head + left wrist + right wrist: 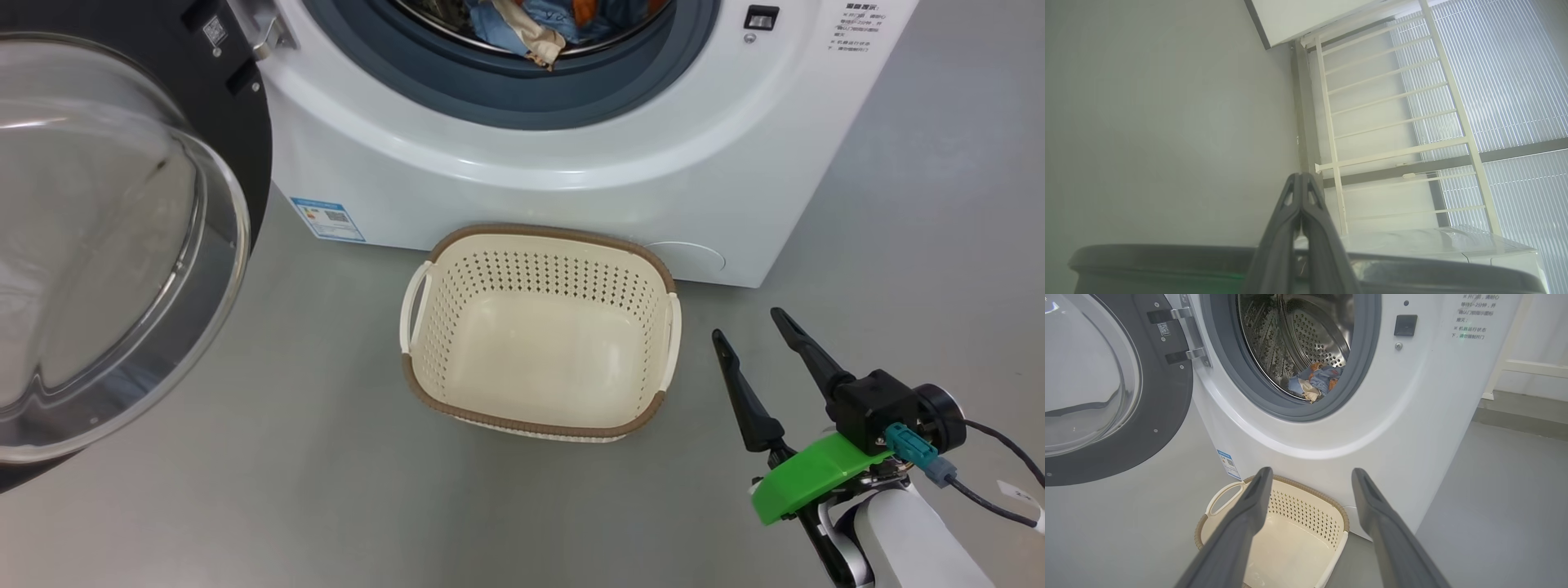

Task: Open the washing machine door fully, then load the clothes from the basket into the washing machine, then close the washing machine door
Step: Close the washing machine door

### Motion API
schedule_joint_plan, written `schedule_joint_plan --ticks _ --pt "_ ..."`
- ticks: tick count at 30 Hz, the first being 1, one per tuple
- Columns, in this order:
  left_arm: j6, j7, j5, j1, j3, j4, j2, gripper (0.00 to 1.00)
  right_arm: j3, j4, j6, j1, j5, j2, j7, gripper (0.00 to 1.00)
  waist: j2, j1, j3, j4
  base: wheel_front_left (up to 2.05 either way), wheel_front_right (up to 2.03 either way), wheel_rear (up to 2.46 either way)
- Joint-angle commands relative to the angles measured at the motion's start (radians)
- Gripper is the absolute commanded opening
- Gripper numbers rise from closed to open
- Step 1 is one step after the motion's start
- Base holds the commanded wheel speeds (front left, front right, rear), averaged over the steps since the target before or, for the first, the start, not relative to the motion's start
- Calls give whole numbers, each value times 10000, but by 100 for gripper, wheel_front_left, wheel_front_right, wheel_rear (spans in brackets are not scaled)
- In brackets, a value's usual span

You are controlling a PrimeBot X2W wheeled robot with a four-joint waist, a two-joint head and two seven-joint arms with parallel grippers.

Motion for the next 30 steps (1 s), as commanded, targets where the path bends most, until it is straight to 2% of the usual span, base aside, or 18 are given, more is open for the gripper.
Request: schedule_joint_plan --ticks 1,19,30 --pt "2 406 134 -156 19 -114 754 0 117 -249 54 -207 -148 56 4 100 0 0 15 29 0 0 0" --pt "2 4284 346 898 -672 -921 555 0 229 86 54 -79 276 -154 -92 100 0 0 -722 350 0 0 0" --pt "2 6504 121 1491 -797 -2063 254 0 410 374 54 11 808 -307 -298 100 0 0 -1203 583 0 0 0"
